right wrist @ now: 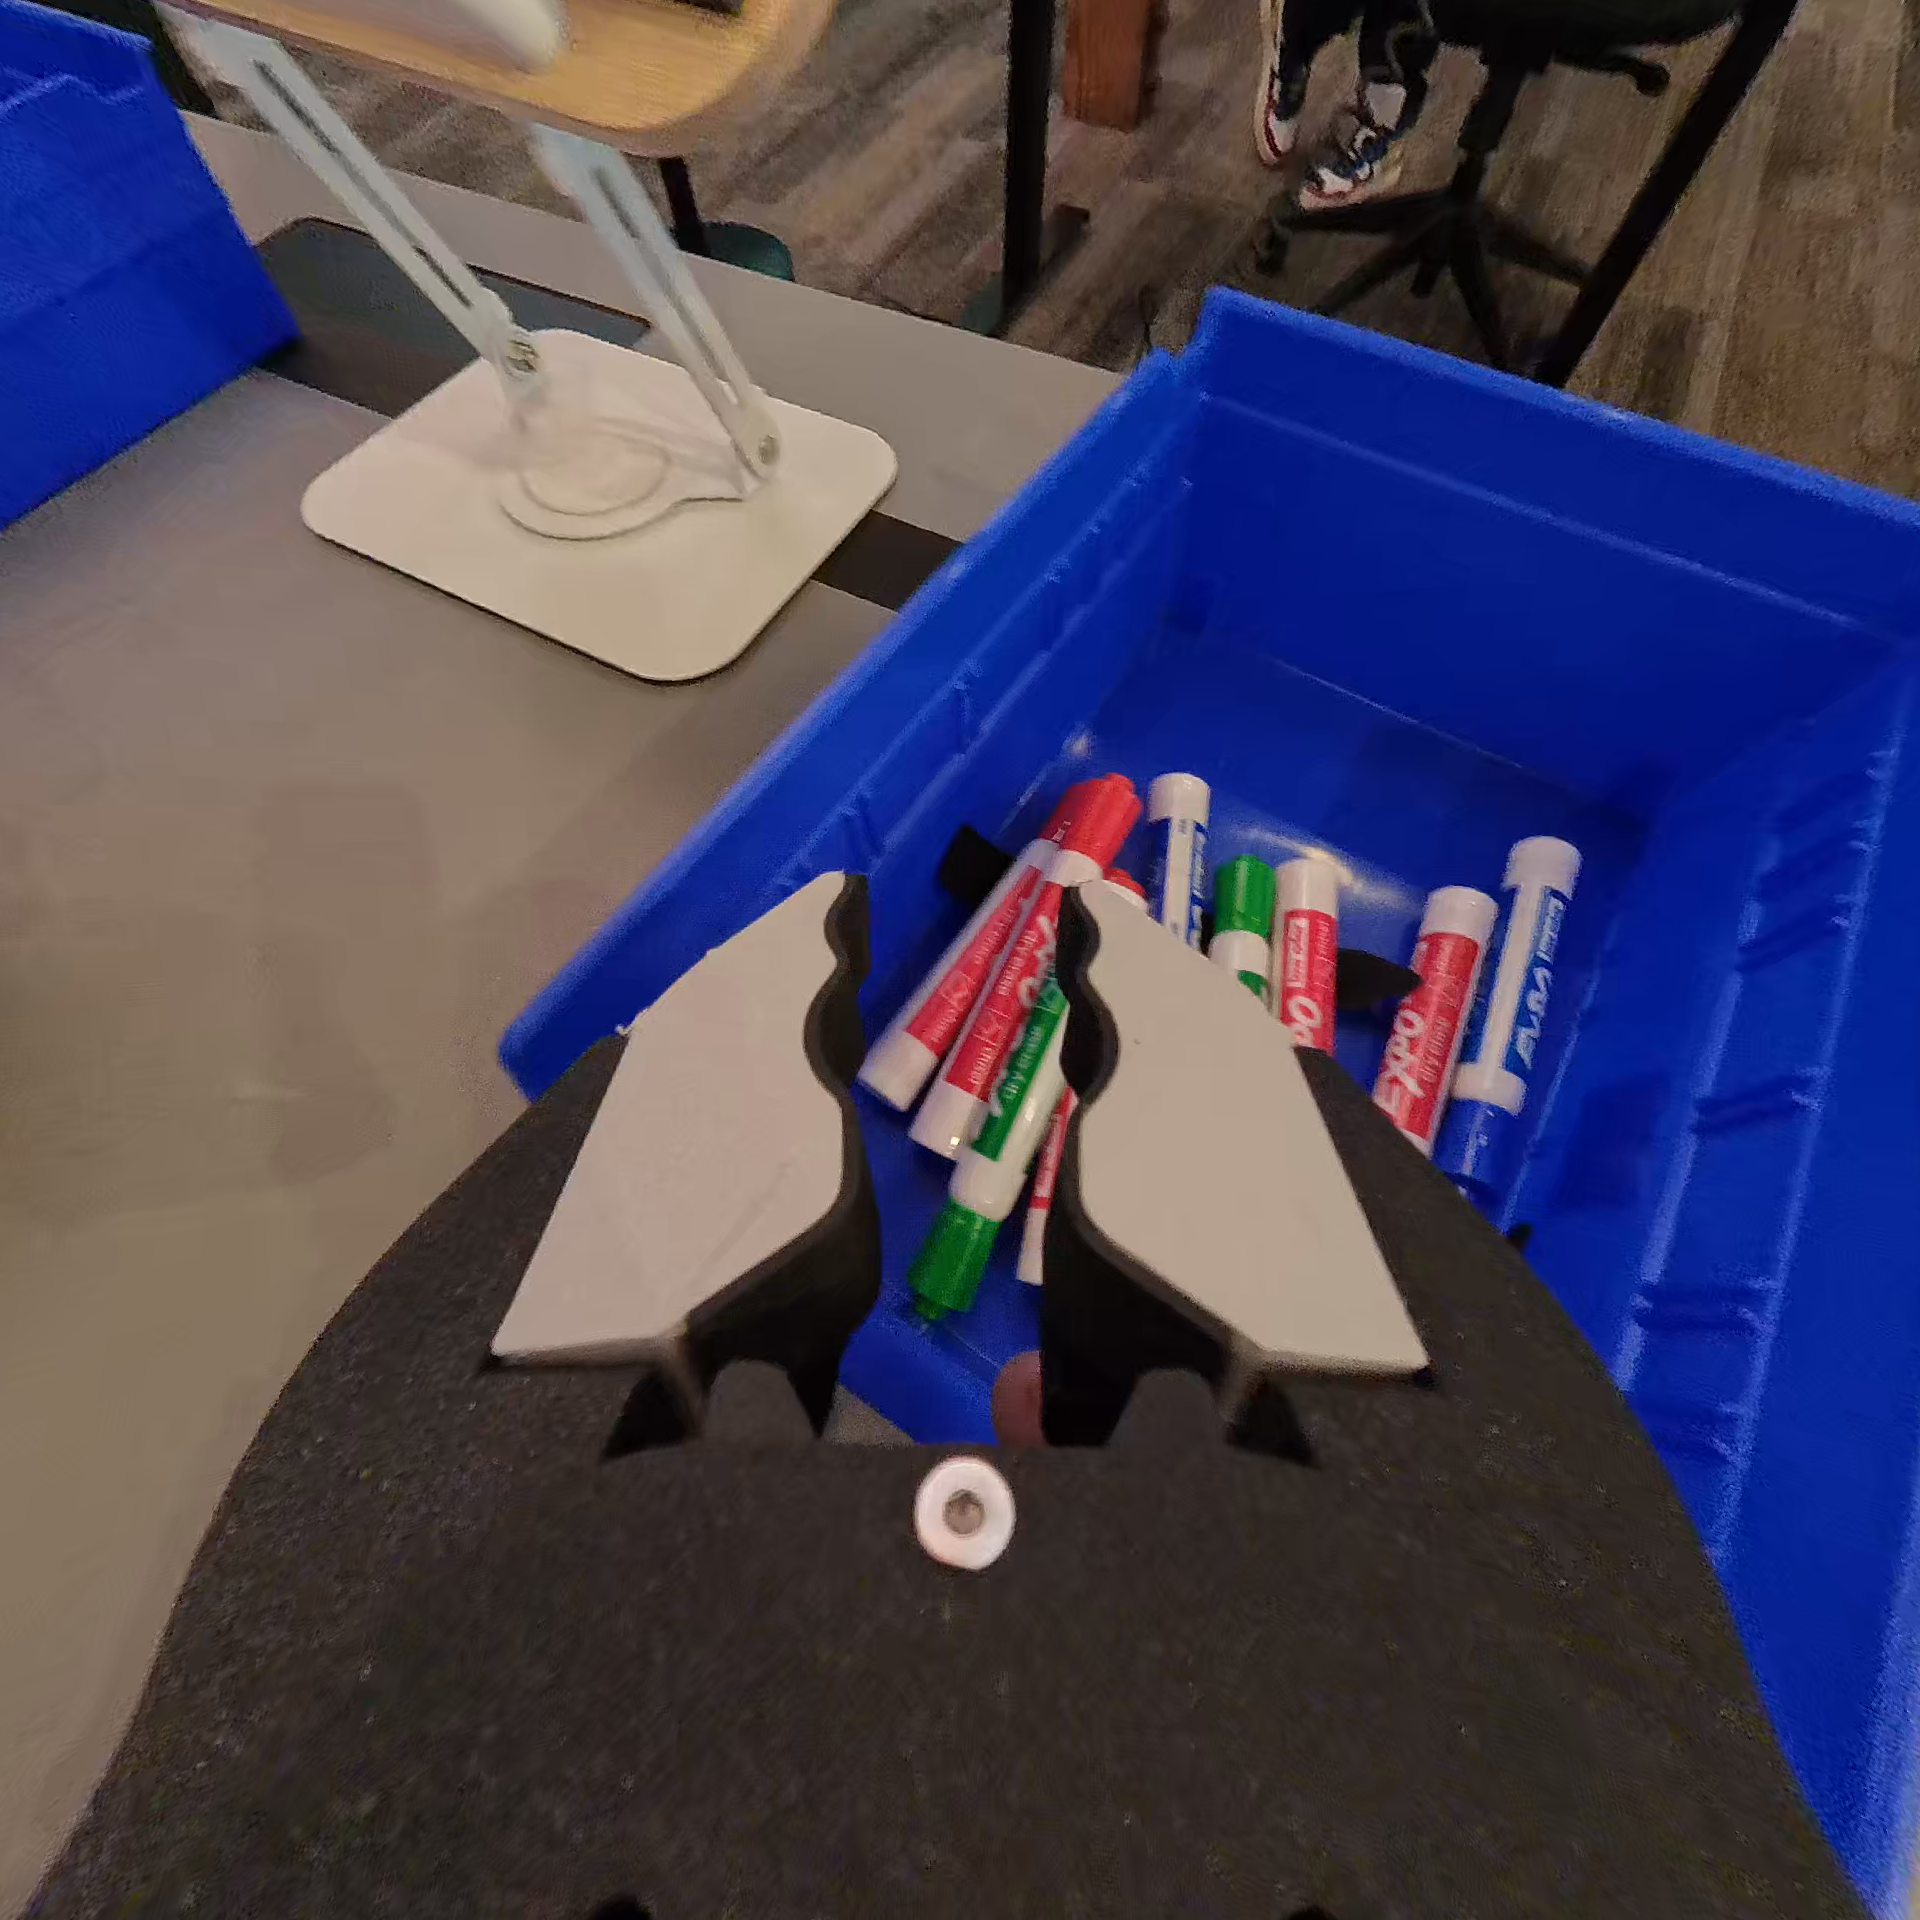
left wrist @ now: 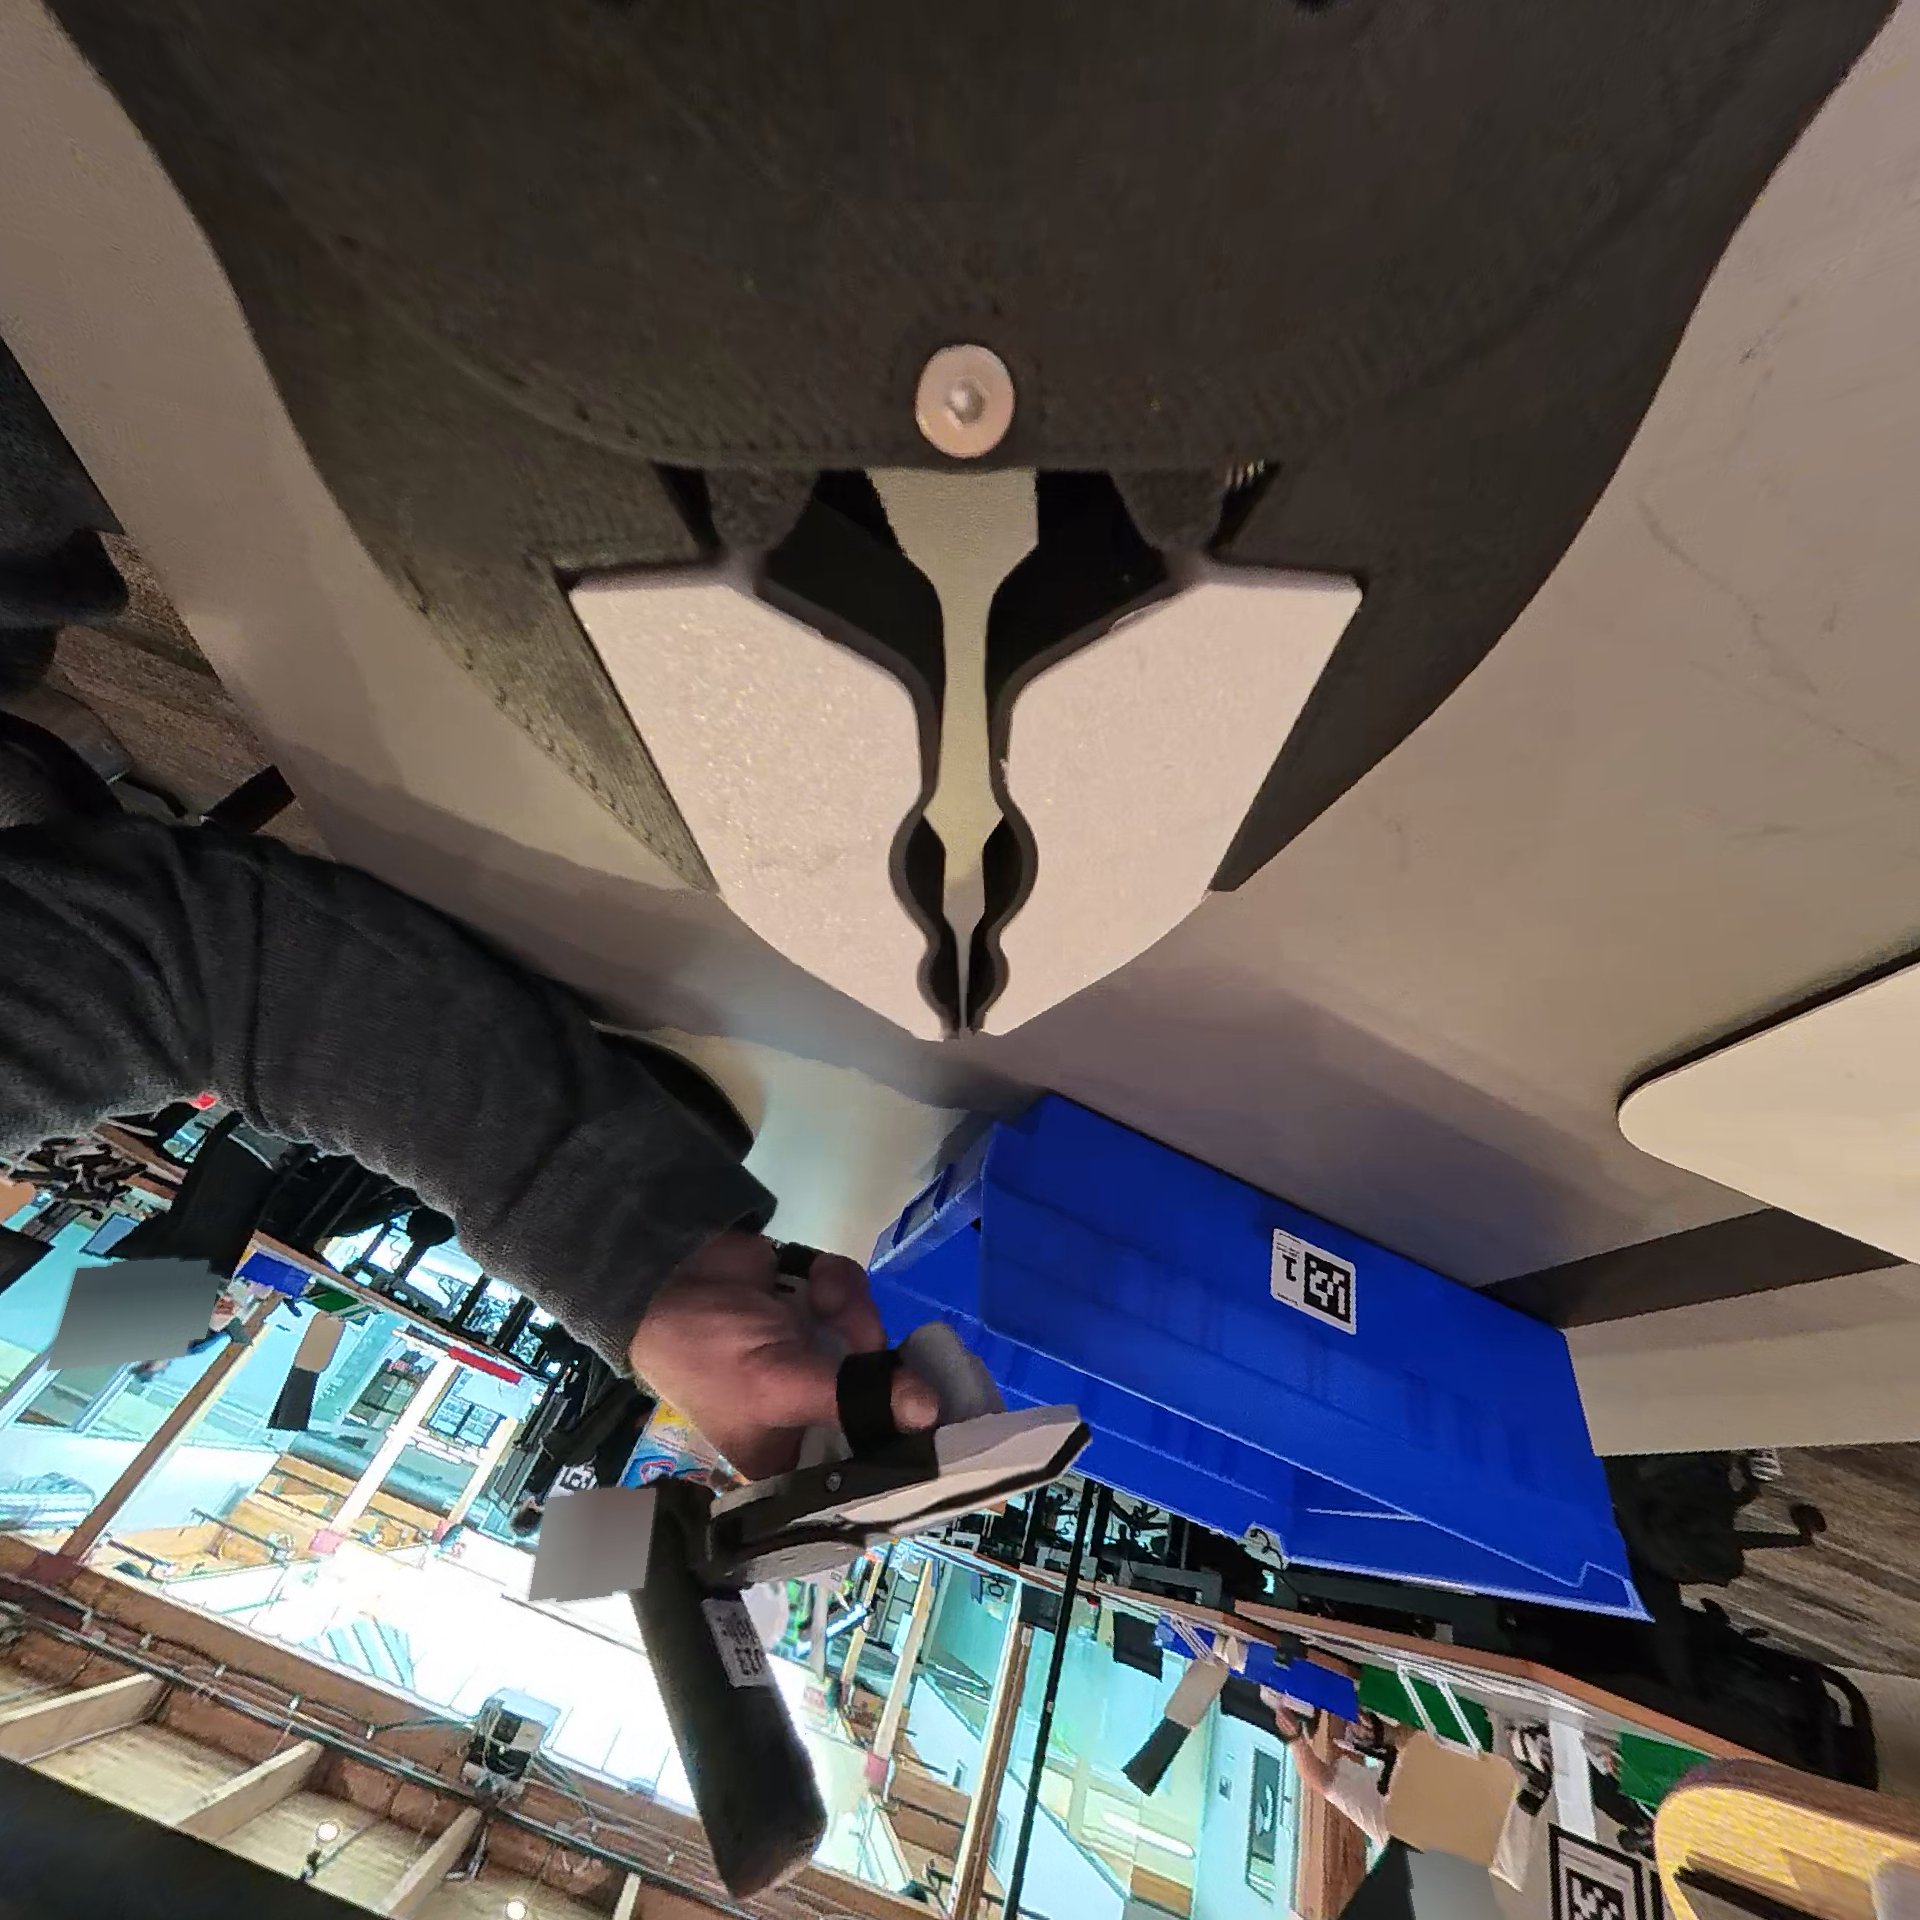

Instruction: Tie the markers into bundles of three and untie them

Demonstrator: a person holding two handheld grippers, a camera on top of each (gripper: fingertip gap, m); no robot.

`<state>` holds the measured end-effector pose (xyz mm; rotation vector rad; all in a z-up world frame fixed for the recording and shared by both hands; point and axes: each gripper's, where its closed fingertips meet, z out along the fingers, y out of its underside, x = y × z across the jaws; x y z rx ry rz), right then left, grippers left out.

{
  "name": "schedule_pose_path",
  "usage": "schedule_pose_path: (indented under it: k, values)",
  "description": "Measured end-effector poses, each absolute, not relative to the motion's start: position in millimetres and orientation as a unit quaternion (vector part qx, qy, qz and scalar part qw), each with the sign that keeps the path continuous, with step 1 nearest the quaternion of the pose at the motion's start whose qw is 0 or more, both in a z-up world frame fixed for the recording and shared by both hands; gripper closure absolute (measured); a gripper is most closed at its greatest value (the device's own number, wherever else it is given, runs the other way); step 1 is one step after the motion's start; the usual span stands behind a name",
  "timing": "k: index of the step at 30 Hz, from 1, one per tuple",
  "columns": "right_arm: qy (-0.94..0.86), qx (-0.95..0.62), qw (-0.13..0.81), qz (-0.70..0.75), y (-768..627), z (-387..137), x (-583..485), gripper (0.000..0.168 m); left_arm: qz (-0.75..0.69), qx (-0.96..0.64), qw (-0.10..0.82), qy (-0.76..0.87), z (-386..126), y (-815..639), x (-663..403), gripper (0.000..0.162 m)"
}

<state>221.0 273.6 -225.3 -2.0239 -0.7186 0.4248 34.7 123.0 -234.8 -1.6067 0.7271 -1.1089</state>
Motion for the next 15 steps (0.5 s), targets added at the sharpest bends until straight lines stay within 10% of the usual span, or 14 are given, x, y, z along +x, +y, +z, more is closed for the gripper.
schedule_pose_path:
  k: [1,15]
  values:
    - [-0.298,-0.818,0.461,0.173,270.3,-224.9,215.8,0.135,-0.457,-0.667,0.506,0.299,-234.9,123.7,34.3,0.159]
    - [-0.363,-0.775,0.501,0.129,226.3,-200.2,197.6,0.128,-0.268,-0.721,0.581,0.266,-219.5,119.6,-21.5,0.126]
